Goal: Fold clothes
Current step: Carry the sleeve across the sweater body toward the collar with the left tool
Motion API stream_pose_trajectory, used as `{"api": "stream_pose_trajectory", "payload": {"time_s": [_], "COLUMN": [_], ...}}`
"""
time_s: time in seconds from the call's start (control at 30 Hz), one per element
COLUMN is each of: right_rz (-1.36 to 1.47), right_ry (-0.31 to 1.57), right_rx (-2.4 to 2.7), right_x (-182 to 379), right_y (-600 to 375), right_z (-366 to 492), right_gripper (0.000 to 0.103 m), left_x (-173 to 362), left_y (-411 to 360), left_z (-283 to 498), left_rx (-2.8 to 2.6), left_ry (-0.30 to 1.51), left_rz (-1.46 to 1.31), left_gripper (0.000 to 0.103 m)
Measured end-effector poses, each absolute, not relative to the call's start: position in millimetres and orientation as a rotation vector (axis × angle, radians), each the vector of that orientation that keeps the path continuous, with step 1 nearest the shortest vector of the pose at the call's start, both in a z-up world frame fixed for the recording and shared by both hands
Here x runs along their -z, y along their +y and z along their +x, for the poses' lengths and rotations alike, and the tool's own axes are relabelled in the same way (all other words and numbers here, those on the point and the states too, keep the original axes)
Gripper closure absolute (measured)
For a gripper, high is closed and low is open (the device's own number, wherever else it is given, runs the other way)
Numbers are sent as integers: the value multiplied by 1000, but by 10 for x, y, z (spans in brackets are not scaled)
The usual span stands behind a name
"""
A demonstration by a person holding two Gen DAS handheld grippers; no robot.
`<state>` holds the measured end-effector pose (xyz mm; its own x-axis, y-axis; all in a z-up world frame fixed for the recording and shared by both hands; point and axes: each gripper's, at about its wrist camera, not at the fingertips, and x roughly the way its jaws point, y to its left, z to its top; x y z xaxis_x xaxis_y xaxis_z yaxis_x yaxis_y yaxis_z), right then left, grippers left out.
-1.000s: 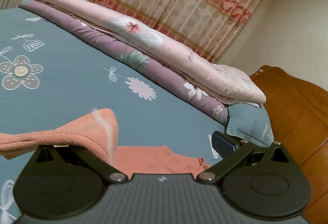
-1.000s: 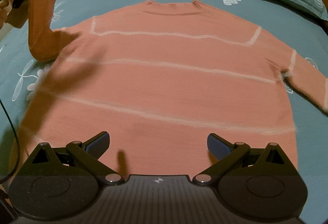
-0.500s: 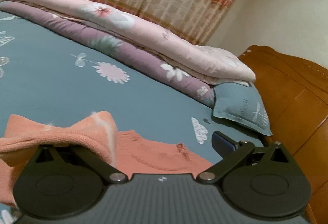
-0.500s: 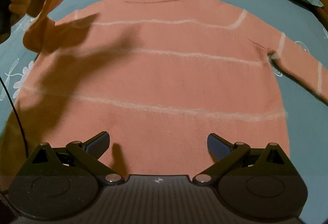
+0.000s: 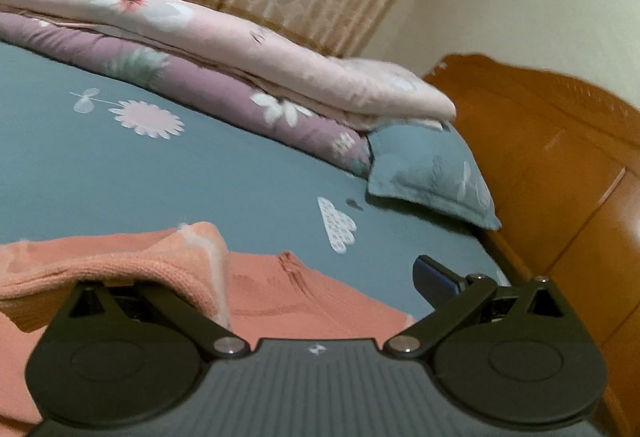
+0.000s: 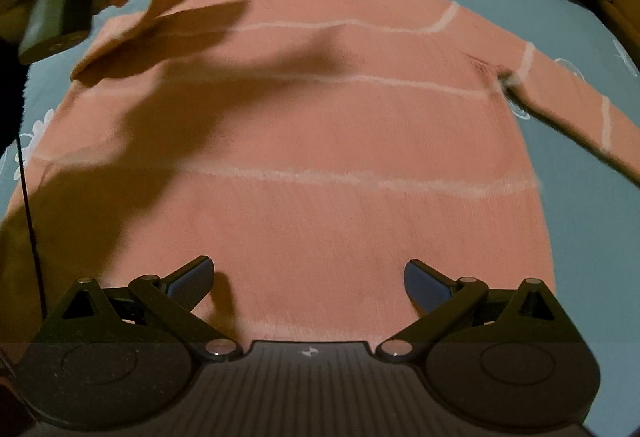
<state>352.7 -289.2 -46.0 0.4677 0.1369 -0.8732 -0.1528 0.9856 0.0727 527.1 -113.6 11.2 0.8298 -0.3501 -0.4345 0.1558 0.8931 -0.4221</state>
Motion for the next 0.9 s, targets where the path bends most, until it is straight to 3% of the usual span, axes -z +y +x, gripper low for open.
{"api": "stream_pose_trajectory", "payload": {"time_s": [0.9], "right_rz": [58], "right_ry": [1015], "right_rx": [-197], "right_x": [470], "right_y": [-2976], "right_z": [3464], "right_gripper": [0], "left_x": [658], "left_y": [-1858], "left_z": [5184], "left_rx": [425], "left_ry": [798], "left_rz": [99], "left_gripper": [1]}}
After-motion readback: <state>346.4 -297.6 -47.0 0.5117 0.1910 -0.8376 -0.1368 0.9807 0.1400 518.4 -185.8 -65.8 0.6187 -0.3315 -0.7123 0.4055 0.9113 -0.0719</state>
